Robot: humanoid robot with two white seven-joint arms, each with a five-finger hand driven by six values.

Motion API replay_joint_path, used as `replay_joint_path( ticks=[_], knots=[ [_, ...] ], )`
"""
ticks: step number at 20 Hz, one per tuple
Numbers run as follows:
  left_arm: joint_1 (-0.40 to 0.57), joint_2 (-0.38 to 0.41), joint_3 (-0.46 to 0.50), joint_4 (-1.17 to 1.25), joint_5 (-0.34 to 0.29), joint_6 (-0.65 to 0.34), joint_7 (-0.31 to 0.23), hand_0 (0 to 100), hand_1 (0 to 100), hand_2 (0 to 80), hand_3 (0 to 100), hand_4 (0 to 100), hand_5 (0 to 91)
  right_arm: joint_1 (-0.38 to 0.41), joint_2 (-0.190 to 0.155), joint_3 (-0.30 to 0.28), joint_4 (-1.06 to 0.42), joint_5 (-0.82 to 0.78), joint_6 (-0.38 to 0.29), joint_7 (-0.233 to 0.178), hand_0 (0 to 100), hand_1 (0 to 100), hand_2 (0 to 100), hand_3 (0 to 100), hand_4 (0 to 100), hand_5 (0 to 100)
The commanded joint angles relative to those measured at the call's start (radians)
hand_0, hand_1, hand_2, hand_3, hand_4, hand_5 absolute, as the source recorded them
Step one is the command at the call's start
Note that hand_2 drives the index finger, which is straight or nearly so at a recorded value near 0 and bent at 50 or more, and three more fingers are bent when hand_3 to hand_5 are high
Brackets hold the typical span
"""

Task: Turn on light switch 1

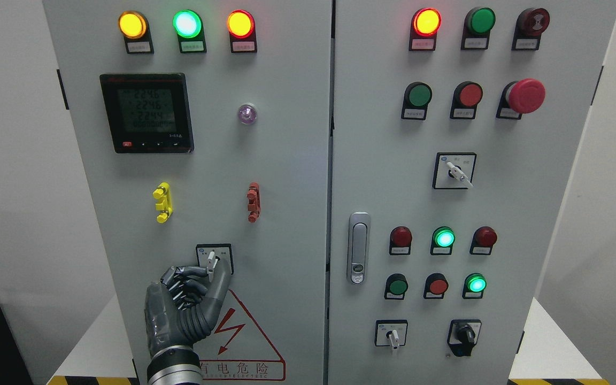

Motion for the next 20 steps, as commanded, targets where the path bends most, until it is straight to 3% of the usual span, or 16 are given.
replay_joint_path(
  ticks=[1, 20],
  knots=[
    [-0.005, -0.001, 0.000, 0.000, 0.001, 0.001, -0.001, 15, 63, 58.0, 87, 88, 76.0, 0.000, 0.000, -0.001, 0.000, 0.000, 0.000, 0.001, 0, 0, 0, 0, 0, 0],
    [-0.002, -0.001, -0.002, 0.002, -0.001, 0.001, -0.001, 21, 64, 59.8, 89, 89, 78.2, 0.000, 0.000, -0.001, 0.000, 0.000, 0.000, 0.001, 0, 0, 0, 0, 0, 0]
  ],
)
